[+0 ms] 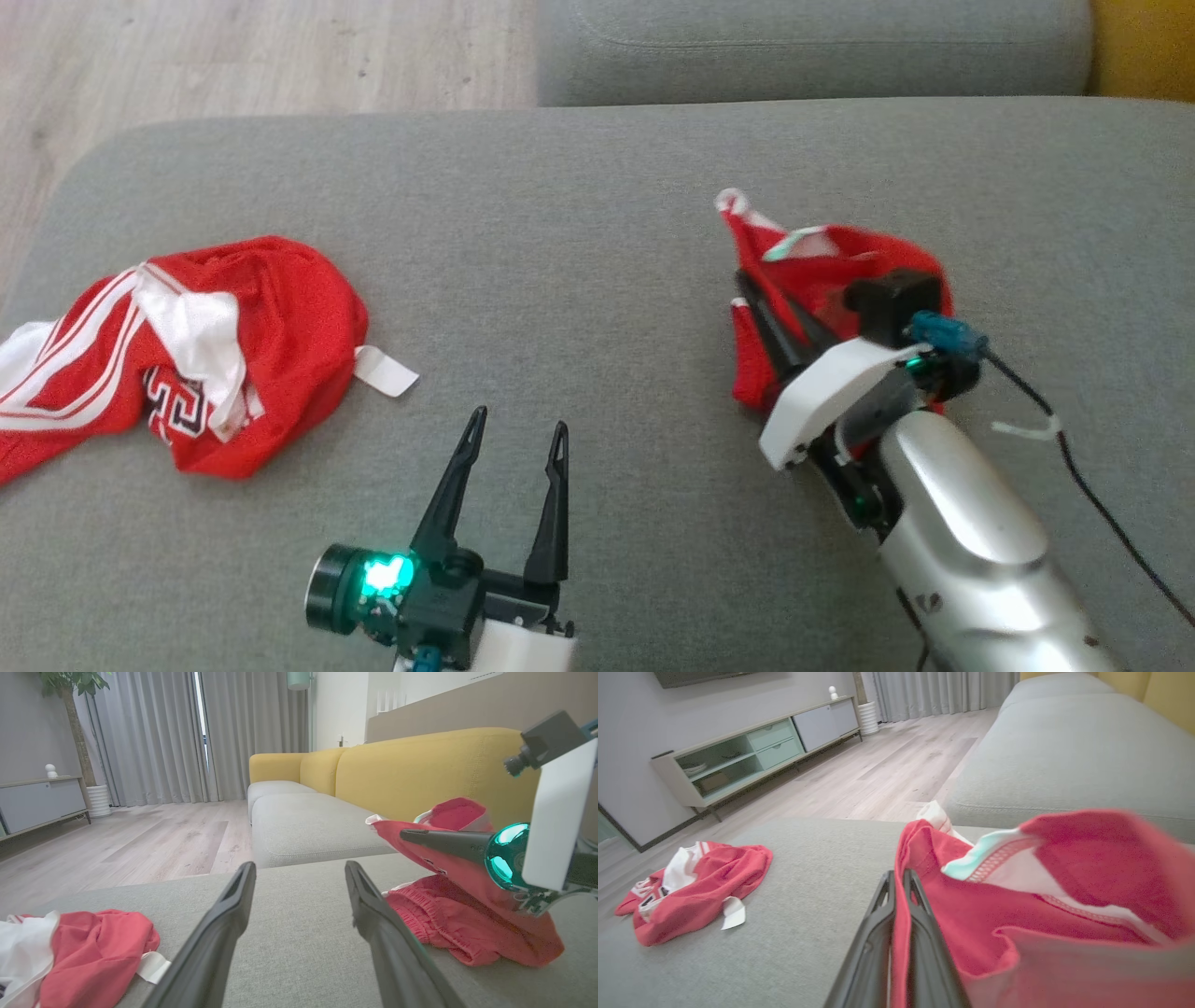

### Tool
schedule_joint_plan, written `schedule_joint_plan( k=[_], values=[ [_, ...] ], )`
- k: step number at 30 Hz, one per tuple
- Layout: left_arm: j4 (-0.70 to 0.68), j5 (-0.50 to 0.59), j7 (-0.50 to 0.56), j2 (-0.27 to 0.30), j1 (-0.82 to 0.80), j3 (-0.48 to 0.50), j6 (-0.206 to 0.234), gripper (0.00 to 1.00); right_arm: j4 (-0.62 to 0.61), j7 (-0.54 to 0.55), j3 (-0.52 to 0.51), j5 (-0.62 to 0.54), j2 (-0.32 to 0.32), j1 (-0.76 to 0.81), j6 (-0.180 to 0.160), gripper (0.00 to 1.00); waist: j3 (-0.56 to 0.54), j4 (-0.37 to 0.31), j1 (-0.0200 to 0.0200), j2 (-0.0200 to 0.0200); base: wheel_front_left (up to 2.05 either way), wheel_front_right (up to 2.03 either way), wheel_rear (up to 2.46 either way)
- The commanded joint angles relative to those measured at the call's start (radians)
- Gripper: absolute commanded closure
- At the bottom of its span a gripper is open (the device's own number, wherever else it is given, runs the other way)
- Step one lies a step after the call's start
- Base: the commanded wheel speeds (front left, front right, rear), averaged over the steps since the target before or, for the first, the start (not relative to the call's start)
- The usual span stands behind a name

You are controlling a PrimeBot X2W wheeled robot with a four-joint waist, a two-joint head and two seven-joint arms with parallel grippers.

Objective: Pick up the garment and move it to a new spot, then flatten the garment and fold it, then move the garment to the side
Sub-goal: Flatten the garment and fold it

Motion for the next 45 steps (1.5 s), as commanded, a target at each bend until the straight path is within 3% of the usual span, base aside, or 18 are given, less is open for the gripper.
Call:
schedule_joint_plan(
  k=[1, 2, 10, 17, 18, 19, 24, 32, 39, 42, 45],
  values=[
    [-0.029, -0.010, -0.005, -0.003, -0.031, 0.028, 0.001, 0.00, -0.031, 0.000, 0.025, 0.012, 0.018, -0.010, -0.001, 0.55, 0.002, 0.009, 0.0000, 0.0000, 0.00, 0.00, 0.00],
    [-0.029, -0.010, -0.005, -0.003, -0.031, 0.030, 0.002, 0.00, -0.034, -0.002, 0.038, 0.016, 0.019, -0.009, -0.001, 0.00, 0.002, 0.011, 0.0000, 0.0000, 0.00, 0.00, 0.00],
    [-0.026, -0.012, -0.005, -0.003, -0.013, 0.043, 0.006, 0.00, -0.171, -0.022, 0.112, 0.057, 0.017, 0.075, -0.001, 0.00, -0.019, -0.011, 0.0000, 0.0000, 0.00, 0.00, 0.00],
    [-0.025, -0.012, -0.005, -0.003, 0.009, 0.047, 0.001, 0.00, -0.312, -0.064, -0.027, -0.006, -0.045, 0.240, -0.001, 0.00, -0.056, -0.031, 0.0000, 0.0000, 0.00, 0.00, 0.00],
    [-0.025, -0.011, -0.005, -0.003, 0.012, 0.047, 0.000, 0.00, -0.318, -0.066, -0.060, -0.018, -0.051, 0.262, -0.001, 0.18, -0.060, -0.031, 0.0000, 0.0000, 0.00, 0.00, 0.00],
    [-0.025, -0.010, -0.005, -0.003, 0.015, 0.047, -0.003, 0.00, -0.320, -0.066, -0.090, -0.032, -0.056, 0.280, -0.001, 1.00, -0.063, -0.031, 0.0000, 0.0000, 0.00, 0.00, 0.00],
    [-0.025, -0.008, -0.005, -0.003, 0.016, 0.045, -0.013, 0.00, -0.297, -0.035, -0.168, -0.071, -0.052, 0.297, -0.001, 1.00, -0.064, -0.019, 0.0000, 0.0000, 0.00, 0.00, 0.00],
    [-0.025, -0.019, -0.005, -0.003, -0.005, 0.021, -0.013, 0.00, -0.163, 0.050, -0.083, -0.040, -0.064, 0.165, -0.001, 1.00, -0.036, 0.040, 0.0000, 0.0000, 0.00, 0.00, 0.00],
    [-0.027, -0.038, -0.005, -0.003, -0.033, -0.010, -0.001, 0.00, 0.070, 0.106, -0.066, -0.085, -0.118, 0.010, -0.001, 1.00, -0.004, 0.106, 0.0000, 0.0000, 0.00, 0.00, 0.00],
    [-0.025, -0.045, -0.005, -0.003, -0.042, -0.020, 0.004, 0.00, 0.129, 0.159, 0.003, -0.022, -0.122, -0.008, -0.001, 1.00, 0.003, 0.128, 0.0000, 0.0000, 0.00, 0.00, 0.00],
    [-0.025, -0.047, -0.005, -0.003, -0.044, -0.021, 0.011, 0.00, 0.109, 0.209, 0.101, 0.113, -0.127, 0.006, -0.001, 1.00, 0.003, 0.139, 0.0000, 0.0000, 0.00, 0.00, 0.00]
  ],
)
